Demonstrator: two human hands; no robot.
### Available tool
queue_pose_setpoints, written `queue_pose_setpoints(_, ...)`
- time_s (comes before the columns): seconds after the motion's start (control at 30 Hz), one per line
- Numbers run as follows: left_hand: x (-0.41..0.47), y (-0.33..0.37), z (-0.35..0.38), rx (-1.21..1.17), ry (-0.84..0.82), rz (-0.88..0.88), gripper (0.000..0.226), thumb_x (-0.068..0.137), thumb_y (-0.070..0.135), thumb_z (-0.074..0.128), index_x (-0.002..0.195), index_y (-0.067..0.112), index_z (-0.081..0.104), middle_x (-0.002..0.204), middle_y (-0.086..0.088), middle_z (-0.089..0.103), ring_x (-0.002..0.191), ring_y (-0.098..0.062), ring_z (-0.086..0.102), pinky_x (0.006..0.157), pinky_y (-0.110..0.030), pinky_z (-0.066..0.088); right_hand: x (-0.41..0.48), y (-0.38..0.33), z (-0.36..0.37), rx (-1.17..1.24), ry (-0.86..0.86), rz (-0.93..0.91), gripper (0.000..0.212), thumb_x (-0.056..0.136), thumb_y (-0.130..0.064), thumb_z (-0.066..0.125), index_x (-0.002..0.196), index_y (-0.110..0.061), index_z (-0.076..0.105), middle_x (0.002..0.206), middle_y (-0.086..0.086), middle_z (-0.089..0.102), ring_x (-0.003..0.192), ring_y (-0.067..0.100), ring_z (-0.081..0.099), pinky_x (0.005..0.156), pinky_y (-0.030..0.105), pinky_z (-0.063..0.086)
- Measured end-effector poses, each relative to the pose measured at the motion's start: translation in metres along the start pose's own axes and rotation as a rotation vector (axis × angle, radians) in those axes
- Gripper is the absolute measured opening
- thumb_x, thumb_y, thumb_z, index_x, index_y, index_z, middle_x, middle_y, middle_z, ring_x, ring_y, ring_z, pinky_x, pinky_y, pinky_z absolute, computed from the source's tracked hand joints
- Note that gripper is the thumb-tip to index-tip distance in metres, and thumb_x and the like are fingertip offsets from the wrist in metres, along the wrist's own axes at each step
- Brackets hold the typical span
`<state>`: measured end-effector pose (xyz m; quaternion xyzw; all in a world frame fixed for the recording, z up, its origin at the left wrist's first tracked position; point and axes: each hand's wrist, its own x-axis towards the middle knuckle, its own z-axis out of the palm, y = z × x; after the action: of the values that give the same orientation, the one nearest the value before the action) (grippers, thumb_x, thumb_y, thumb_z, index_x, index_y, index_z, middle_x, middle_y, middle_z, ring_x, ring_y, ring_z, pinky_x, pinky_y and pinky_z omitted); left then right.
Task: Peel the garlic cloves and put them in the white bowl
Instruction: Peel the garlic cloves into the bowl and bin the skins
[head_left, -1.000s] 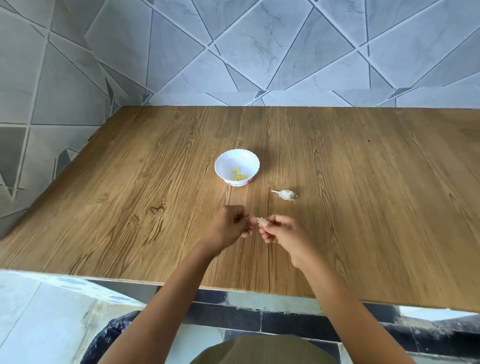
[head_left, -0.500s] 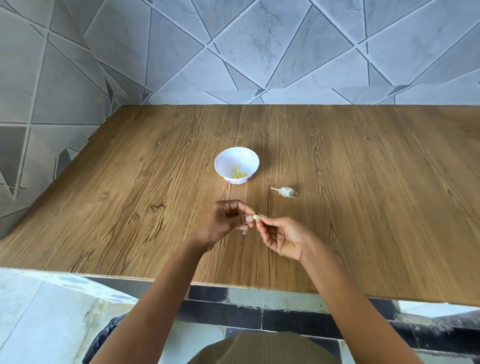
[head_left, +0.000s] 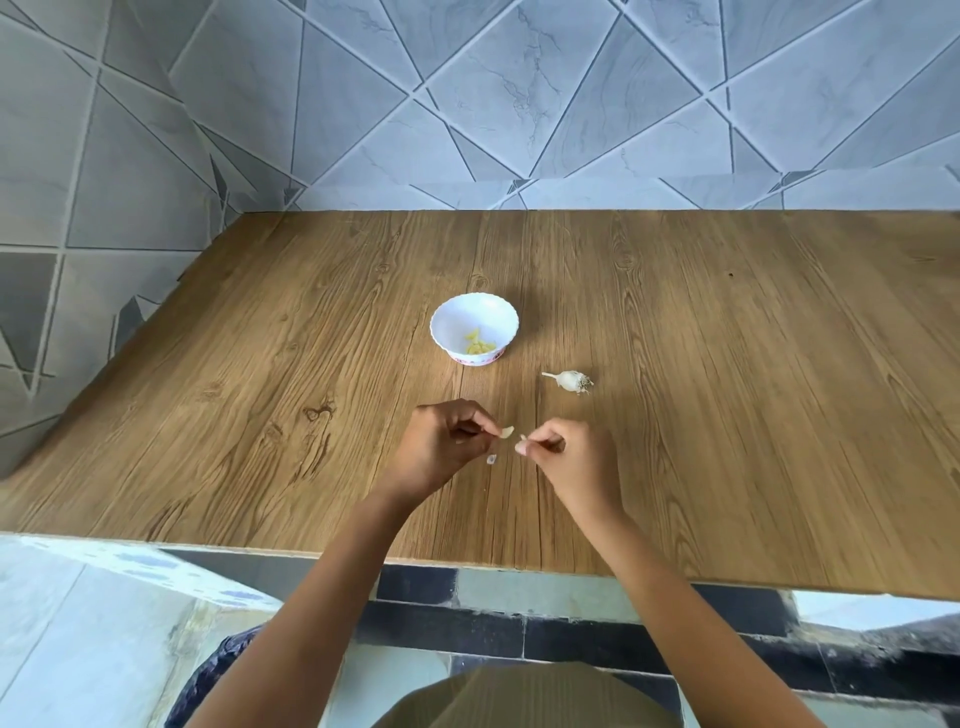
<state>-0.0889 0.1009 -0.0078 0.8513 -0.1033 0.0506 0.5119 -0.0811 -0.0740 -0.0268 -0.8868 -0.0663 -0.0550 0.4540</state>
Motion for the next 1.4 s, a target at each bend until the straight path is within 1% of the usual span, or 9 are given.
queue_pose_setpoints(0.1, -0.002, -0.002, 0.002, -0.004, 0.047, -0.018, 0.015, 0.075, -0.007, 0.072, 0.081, 0.006, 0.071, 0.079, 0.002, 0.07, 0.074, -0.006, 0.067, 0.072, -0.018, 0.052, -0.002, 0.001, 0.004, 0.042, -0.008, 0.012, 0.013, 0.075, -0.02, 0.078, 0.071, -0.012, 0.068, 0.068, -0.006, 0.067, 0.06, 0.002, 0.056, 0.055, 0.016, 0.043)
queue_pose_setpoints(0.2, -0.002, -0.001, 0.004, 0.034, 0.082, -0.004, 0.014, 0.075, -0.007, 0.072, 0.081, 0.006, 0.072, 0.078, 0.004, 0.07, 0.071, 0.0, 0.065, 0.07, -0.013, 0.049, 0.0, 0.001, 0.004, 0.084, -0.069, -0.013, 0.008, 0.086, -0.01, 0.066, 0.09, -0.009, 0.073, 0.084, -0.001, 0.071, 0.065, -0.003, 0.057, 0.06, 0.009, 0.045)
queue_pose_setpoints(0.3, -0.003, 0.0, 0.005, 0.082, 0.099, 0.029, 0.016, 0.075, -0.008, 0.071, 0.08, 0.007, 0.071, 0.078, 0.008, 0.067, 0.071, 0.0, 0.064, 0.066, -0.01, 0.047, 0.001, -0.006, 0.001, 0.315, -0.164, 0.125, 0.013, 0.091, -0.005, 0.058, 0.091, -0.01, 0.071, 0.088, 0.004, 0.071, 0.065, 0.003, 0.064, 0.064, 0.018, 0.055)
queue_pose_setpoints(0.47, -0.005, 0.002, 0.005, 0.067, 0.099, 0.072, 0.016, 0.076, -0.007, 0.07, 0.083, 0.008, 0.071, 0.08, 0.001, 0.07, 0.071, -0.012, 0.067, 0.067, -0.024, 0.055, 0.001, -0.017, -0.006, 0.703, -0.218, 0.323, 0.004, 0.084, -0.006, 0.067, 0.083, -0.009, 0.07, 0.074, 0.007, 0.07, 0.061, 0.007, 0.065, 0.062, 0.018, 0.055)
queue_pose_setpoints(0.57, -0.006, 0.004, 0.006, -0.108, 0.06, -0.09, 0.015, 0.078, 0.002, 0.074, 0.09, 0.011, 0.07, 0.082, -0.003, 0.072, 0.078, -0.016, 0.07, 0.076, -0.026, 0.057, 0.0, -0.016, -0.003, 0.698, -0.157, 0.309, 0.008, 0.084, -0.002, 0.066, 0.083, -0.009, 0.07, 0.071, 0.006, 0.069, 0.06, 0.006, 0.065, 0.062, 0.017, 0.054)
queue_pose_setpoints(0.83, -0.001, 0.017, 0.012, -0.402, 0.068, -0.497, 0.009, 0.085, 0.002, 0.066, 0.091, -0.004, 0.068, 0.081, -0.02, 0.07, 0.069, -0.022, 0.065, 0.073, -0.032, 0.057, -0.009, -0.011, 0.008, 0.607, -0.007, 0.149, 0.011, 0.084, -0.004, 0.067, 0.088, -0.013, 0.071, 0.079, 0.007, 0.072, 0.07, 0.01, 0.069, 0.068, 0.021, 0.056)
queue_pose_setpoints(0.97, 0.001, 0.019, 0.011, -0.417, 0.063, -0.469, 0.008, 0.087, -0.001, 0.063, 0.09, -0.008, 0.066, 0.079, -0.021, 0.069, 0.066, -0.023, 0.062, 0.064, -0.023, 0.055, -0.01, -0.014, 0.004, 0.786, -0.04, 0.296, 0.012, 0.085, -0.002, 0.065, 0.095, -0.002, 0.071, 0.076, 0.003, 0.072, 0.072, 0.012, 0.07, 0.067, 0.019, 0.055)
queue_pose_setpoints(1.17, -0.003, 0.02, 0.015, -0.436, 0.083, -0.395, 0.005, 0.086, -0.002, 0.063, 0.087, -0.003, 0.068, 0.082, -0.028, 0.067, 0.07, -0.028, 0.06, 0.064, -0.024, 0.053, -0.003, -0.021, -0.005, 1.061, -0.135, 0.608, 0.011, 0.087, 0.001, 0.061, 0.08, -0.004, 0.068, 0.067, 0.003, 0.071, 0.068, 0.011, 0.069, 0.062, 0.016, 0.054)
queue_pose_setpoints(1.4, -0.006, 0.019, 0.025, -0.442, 0.198, -0.385, 0.007, 0.086, -0.001, 0.064, 0.084, 0.003, 0.069, 0.08, -0.023, 0.069, 0.068, -0.026, 0.061, 0.065, -0.029, 0.053, -0.005, -0.027, 0.001, 0.893, -0.021, 0.506, 0.009, 0.087, -0.002, 0.063, 0.08, -0.005, 0.067, 0.073, 0.007, 0.069, 0.064, 0.009, 0.068, 0.064, 0.018, 0.055)
